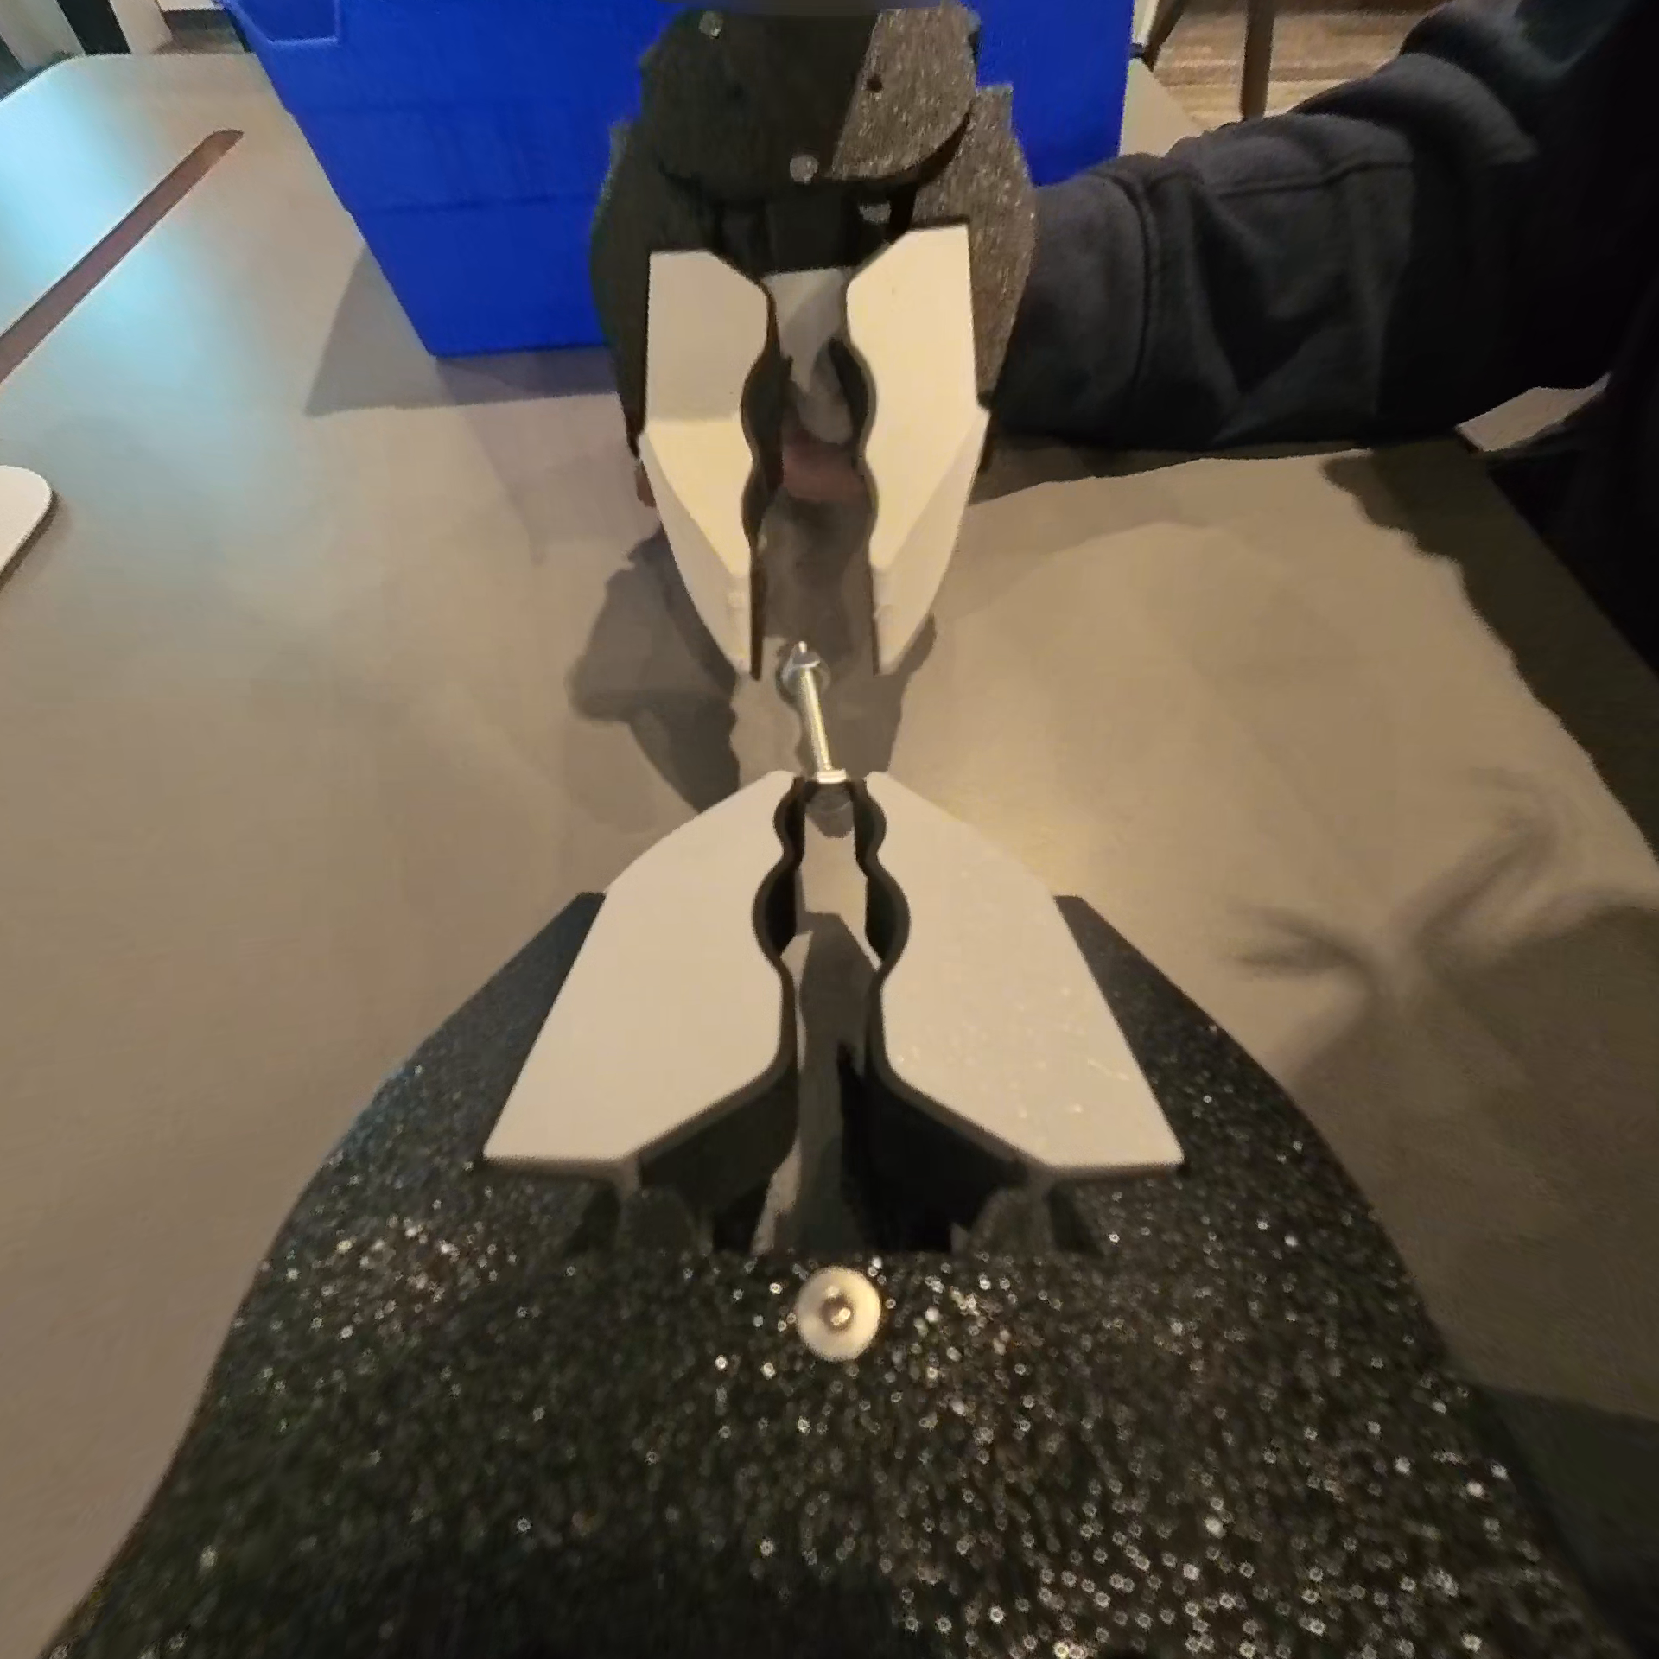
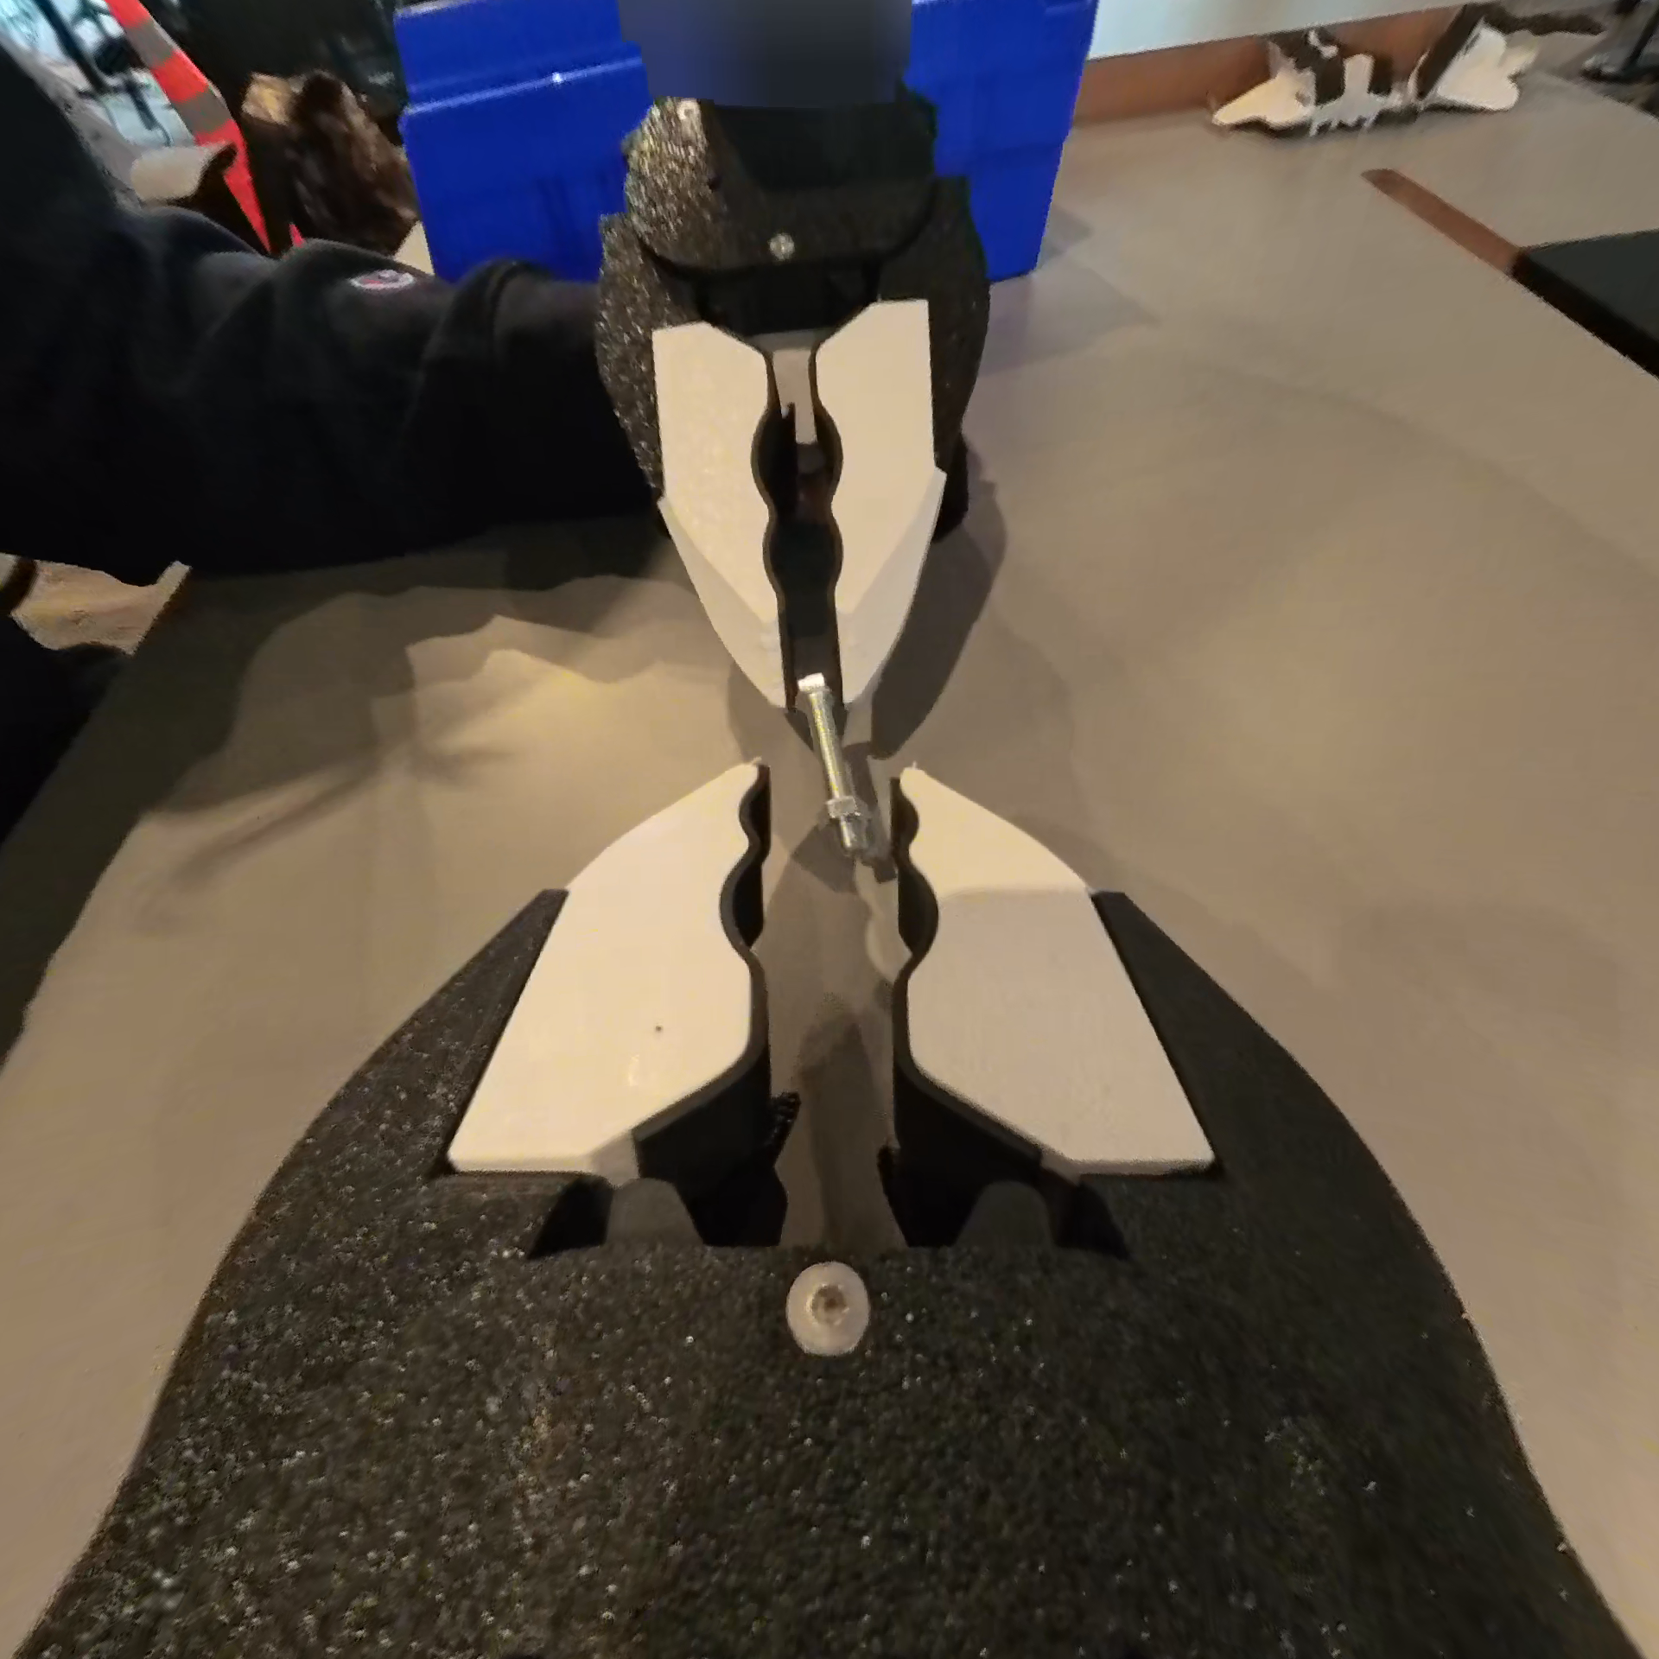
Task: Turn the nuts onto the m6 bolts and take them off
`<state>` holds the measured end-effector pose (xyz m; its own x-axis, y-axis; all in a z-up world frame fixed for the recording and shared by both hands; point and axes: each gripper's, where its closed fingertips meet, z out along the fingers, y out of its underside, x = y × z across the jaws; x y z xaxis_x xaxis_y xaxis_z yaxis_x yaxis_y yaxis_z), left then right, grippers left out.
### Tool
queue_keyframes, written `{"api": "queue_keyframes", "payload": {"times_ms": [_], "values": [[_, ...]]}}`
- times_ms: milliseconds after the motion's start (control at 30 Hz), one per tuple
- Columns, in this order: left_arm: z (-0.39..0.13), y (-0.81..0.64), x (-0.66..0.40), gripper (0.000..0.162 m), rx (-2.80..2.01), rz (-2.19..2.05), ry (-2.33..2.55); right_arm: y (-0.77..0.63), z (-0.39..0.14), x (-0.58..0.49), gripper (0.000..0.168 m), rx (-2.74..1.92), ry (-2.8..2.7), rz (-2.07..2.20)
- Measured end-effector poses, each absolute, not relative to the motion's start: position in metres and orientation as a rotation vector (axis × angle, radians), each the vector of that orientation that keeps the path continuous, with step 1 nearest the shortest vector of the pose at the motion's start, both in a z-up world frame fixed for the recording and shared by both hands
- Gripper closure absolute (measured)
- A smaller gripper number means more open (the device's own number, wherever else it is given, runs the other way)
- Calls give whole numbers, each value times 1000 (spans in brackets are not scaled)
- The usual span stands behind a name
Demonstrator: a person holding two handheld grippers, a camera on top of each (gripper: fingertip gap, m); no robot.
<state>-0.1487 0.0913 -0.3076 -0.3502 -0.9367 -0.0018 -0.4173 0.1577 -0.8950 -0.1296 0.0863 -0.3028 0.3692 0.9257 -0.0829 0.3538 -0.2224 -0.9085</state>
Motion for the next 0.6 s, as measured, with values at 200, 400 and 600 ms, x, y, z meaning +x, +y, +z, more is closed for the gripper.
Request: {"api": "queue_keyframes", "payload": {"times_ms": [200,400,600], "values": [[-298,91,-152,152,-1249,-1218,1806,85,-305,-132,143,-1783,-1149,859],[-301,89,-151,152,-1247,-1202,1832,83,-303,-134,151,-1770,-1151,897],[-299,88,-151,152,-1240,-1224,1822,84,-305,-135,157,-1788,-1152,891]]}}
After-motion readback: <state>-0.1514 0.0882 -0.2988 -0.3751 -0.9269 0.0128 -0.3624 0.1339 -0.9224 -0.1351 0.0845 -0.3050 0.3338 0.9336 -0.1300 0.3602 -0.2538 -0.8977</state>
